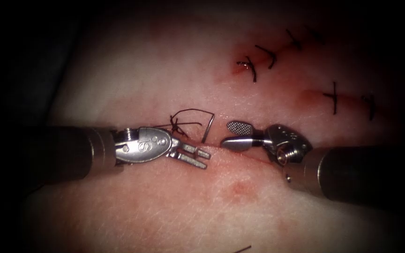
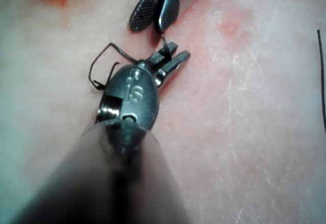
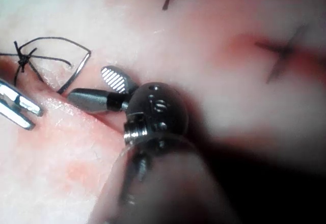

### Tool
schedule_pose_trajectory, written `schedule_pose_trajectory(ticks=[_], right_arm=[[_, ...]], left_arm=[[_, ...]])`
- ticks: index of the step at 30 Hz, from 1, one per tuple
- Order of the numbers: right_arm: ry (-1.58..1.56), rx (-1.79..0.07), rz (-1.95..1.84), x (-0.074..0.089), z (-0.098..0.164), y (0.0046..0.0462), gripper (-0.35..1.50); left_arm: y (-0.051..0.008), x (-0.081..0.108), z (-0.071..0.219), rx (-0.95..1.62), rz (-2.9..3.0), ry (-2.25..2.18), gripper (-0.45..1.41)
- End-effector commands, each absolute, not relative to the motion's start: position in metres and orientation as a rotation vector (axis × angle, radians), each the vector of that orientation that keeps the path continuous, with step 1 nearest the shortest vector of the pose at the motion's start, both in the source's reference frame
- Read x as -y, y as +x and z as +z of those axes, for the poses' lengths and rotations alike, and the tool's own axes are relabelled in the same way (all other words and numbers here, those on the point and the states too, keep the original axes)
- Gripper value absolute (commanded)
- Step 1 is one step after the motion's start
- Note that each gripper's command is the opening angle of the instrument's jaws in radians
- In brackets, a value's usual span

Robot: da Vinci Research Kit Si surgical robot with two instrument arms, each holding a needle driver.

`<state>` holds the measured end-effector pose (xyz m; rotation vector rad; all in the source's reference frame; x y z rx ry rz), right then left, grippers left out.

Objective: Wound Closure
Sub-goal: Pull needle the rest of the way through with left gripper

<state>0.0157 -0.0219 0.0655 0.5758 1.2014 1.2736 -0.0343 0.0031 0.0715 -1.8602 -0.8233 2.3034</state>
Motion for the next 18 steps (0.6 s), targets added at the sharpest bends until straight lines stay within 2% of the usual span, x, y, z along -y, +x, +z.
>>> schedule_pose_trajectory(ticks=[1,8,18], right_arm=[[0.578,-1.203,1.274,0.0222,0.0662,0.0165,0.36],[0.571,-1.204,1.276,0.0223,0.0665,0.0171,0.22],[0.569,-1.208,1.27,0.0228,0.0667,0.0172,0.14]], left_arm=[[-0.0349,-0.0028,0.0718,0.859,2.274,-1.847,-0.45],[-0.0351,-0.0017,0.0692,1.122,2.015,-1.643,-0.45],[-0.0337,-0.0019,0.0671,1.395,1.596,-1.279,-0.45]])
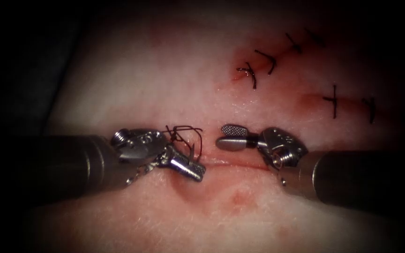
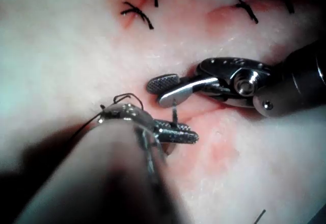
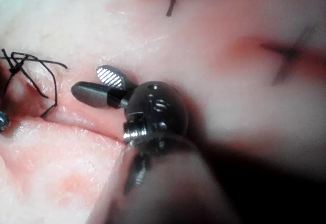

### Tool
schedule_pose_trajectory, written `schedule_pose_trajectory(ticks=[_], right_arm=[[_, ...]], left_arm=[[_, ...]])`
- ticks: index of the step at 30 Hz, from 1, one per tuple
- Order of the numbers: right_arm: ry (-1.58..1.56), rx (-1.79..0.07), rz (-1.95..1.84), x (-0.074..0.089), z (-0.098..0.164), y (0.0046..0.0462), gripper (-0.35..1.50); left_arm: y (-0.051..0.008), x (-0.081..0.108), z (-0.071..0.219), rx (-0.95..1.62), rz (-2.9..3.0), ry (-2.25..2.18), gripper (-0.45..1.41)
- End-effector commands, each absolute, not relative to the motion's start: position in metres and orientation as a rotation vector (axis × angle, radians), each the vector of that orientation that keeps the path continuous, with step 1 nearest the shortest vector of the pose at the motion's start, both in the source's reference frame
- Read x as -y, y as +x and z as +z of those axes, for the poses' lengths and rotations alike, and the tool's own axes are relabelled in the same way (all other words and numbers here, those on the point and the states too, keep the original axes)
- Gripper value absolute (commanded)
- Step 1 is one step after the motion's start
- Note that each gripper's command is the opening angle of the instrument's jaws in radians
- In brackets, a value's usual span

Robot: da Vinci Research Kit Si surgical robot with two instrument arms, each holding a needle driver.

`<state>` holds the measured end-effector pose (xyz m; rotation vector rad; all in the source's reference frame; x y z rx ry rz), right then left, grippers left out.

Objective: Wound Closure
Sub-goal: Pull needle the rest of the way through with left gripper

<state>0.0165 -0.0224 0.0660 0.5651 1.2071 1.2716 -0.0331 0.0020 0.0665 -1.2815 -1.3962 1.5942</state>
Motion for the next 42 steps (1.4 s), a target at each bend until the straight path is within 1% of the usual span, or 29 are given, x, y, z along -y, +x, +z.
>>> schedule_pose_trajectory(ticks=[1,8,12,13,14,15,16,18,20,21,22,23,28,31,33,36,39,42], right_arm=[[0.569,-1.208,1.27,0.023,0.067,0.0172,0.14],[0.567,-1.205,1.269,0.023,0.067,0.0173,0.09],[0.573,-1.204,1.265,0.023,0.067,0.0174,0.0],[0.582,-1.209,1.258,0.023,0.067,0.0174,0.0],[0.569,-1.218,1.221,0.023,0.066,0.0173,-0.05],[0.546,-1.223,1.193,0.023,0.066,0.0173,-0.05],[0.515,-1.228,1.157,0.023,0.066,0.0174,0.02],[0.466,-1.235,1.1,0.023,0.065,0.0174,0.24],[0.416,-1.24,1.041,0.023,0.064,0.0174,0.41],[0.395,-1.241,1.016,0.022,0.064,0.0173,0.44],[0.376,-1.24,0.99,0.022,0.063,0.0173,0.52],[0.343,-1.24,0.953,0.021,0.062,0.0174,0.69],[0.212,-1.245,0.794,0.02,0.059,0.0178,0.96],[0.149,-1.244,0.718,0.019,0.058,0.0181,0.94],[0.122,-1.249,0.682,0.019,0.057,0.0186,0.84],[0.089,-1.258,0.65,0.02,0.057,0.02,0.93],[0.09,-1.224,0.604,0.021,0.057,0.0211,0.94],[0.074,-1.194,0.552,0.023,0.058,0.0228,1.04]], left_arm=[[-0.0337,-0.002,0.067,1.395,1.596,-1.279,-0.45],[-0.0322,-0.001,0.065,1.439,1.551,-1.219,-0.45],[-0.0315,0.0,0.062,1.564,1.494,-1.197,-0.45],[-0.0314,0.001,0.061,1.554,1.555,-1.287,-0.45],[-0.0311,0.001,0.06,1.489,1.716,-1.497,-0.45],[-0.0309,0.001,0.06,1.454,1.791,-1.596,-0.45],[-0.0307,0.001,0.059,1.406,1.872,-1.689,-0.45],[-0.0302,0.002,0.058,1.318,1.984,-1.817,-0.45],[-0.0295,0.002,0.057,1.222,2.08,-1.899,-0.45],[-0.0291,0.003,0.057,1.197,2.102,-1.914,-0.45],[-0.0288,0.003,0.056,1.164,2.13,-1.93,-0.45],[-0.0279,0.003,0.055,1.096,2.188,-1.968,-0.45],[-0.0259,0.005,0.052,1.031,2.254,-1.999,-0.45],[-0.0251,0.005,0.05,0.99,2.281,-2.007,-0.45],[-0.0248,0.005,0.05,0.921,2.308,-1.998,-0.45],[-0.0246,0.005,0.05,0.868,2.301,-2.008,-0.45],[-0.0246,0.005,0.05,0.837,2.291,-2.018,-0.45],[-0.0249,0.005,0.05,0.825,2.293,-2.018,-0.45]])
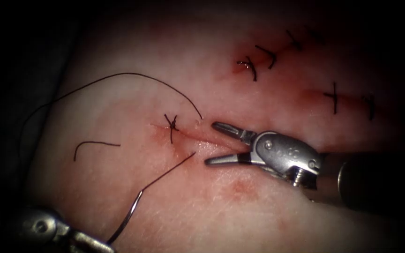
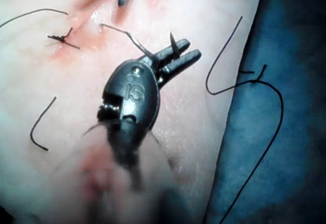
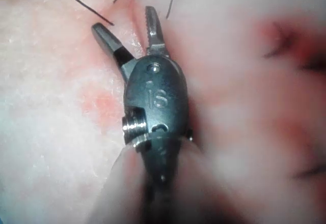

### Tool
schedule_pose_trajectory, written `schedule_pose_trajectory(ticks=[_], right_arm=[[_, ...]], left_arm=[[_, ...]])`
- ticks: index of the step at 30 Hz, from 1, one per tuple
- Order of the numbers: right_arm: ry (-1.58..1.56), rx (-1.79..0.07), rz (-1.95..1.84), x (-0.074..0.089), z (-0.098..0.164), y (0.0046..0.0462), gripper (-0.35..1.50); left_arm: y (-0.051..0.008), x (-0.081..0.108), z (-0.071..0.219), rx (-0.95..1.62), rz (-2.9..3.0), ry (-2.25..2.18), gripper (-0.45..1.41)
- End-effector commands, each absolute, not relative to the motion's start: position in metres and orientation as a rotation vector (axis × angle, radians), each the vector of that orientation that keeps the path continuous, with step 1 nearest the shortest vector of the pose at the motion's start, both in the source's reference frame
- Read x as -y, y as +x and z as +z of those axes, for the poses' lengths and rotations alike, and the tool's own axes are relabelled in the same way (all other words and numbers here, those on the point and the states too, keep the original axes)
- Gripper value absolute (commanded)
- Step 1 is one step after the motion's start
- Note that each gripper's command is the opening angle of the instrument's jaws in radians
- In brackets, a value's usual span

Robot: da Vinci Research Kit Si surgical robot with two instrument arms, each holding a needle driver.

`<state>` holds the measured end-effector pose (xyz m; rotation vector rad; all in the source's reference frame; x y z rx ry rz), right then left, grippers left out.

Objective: Wound Closure
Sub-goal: Pull needle the rest of the way through with left gripper

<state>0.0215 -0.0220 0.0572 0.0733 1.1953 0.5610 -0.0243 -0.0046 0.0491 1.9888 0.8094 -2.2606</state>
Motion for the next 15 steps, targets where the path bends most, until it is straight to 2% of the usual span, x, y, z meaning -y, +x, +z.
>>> schedule_pose_trajectory(ticks=[1,7,11,12,13,15], right_arm=[[0.078,-1.188,0.544,0.0229,0.0585,0.0231,1.04],[0.096,-1.153,0.491,0.0242,0.0608,0.025,1.03],[0.104,-1.124,0.464,0.0251,0.0623,0.0256,0.91],[0.106,-1.121,0.457,0.0253,0.0628,0.0256,0.67],[0.106,-1.119,0.455,0.0253,0.063,0.0255,0.64],[0.108,-1.106,0.438,0.0254,0.0638,0.0253,0.24]], left_arm=[[-0.0249,0.005,0.0498,-0.81,-2.261,1.997,-0.45],[-0.025,0.005,0.0497,-0.785,-2.257,2.034,-0.45],[-0.025,0.005,0.0497,-0.784,-2.252,2.042,-0.45],[-0.0249,0.0051,0.0498,-0.78,-2.252,2.049,-0.45],[-0.0249,0.0051,0.0498,-0.779,-2.253,2.048,-0.45],[-0.025,0.0054,0.0498,-0.772,-2.255,2.054,-0.45]])
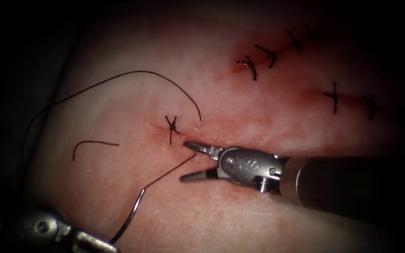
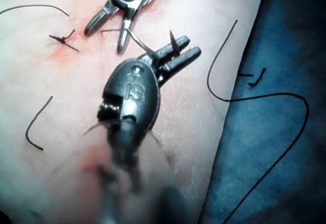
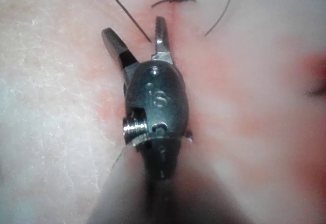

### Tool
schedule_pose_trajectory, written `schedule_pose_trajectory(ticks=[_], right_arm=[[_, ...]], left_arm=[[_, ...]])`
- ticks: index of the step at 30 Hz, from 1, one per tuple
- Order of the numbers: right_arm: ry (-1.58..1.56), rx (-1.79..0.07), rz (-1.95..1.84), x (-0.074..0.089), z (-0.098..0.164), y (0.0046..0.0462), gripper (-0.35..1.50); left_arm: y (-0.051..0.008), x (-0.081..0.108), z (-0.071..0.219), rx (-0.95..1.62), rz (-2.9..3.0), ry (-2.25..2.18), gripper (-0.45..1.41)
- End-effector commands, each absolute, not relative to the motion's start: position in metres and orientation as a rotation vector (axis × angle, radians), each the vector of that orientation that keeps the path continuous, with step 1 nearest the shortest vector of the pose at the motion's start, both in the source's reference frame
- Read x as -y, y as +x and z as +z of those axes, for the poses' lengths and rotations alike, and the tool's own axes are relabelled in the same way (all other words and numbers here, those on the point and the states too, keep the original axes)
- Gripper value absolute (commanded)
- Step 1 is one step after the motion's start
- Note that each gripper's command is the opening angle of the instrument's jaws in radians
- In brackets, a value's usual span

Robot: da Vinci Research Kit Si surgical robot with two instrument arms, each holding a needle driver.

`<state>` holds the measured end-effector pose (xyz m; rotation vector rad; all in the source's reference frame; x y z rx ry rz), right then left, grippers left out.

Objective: Wound Closure
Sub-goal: Pull needle the rest of the way through with left gripper, then grasp suture near the wound and pull away with right hand to lengthen working end of the suture

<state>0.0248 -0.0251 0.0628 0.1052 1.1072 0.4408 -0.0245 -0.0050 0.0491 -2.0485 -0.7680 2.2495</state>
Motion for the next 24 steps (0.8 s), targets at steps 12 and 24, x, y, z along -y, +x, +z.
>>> schedule_pose_trajectory(ticks=[12,24], right_arm=[[0.188,-1.039,0.6,0.0263,0.0645,0.0242,-0.35],[0.214,-1.073,0.613,0.0319,0.0581,0.0262,-0.35]], left_arm=[[-0.0252,0.0059,0.0512,0.662,2.227,-2.072,-0.45],[-0.0258,0.0081,0.0556,0.516,2.216,-2.013,-0.45]])
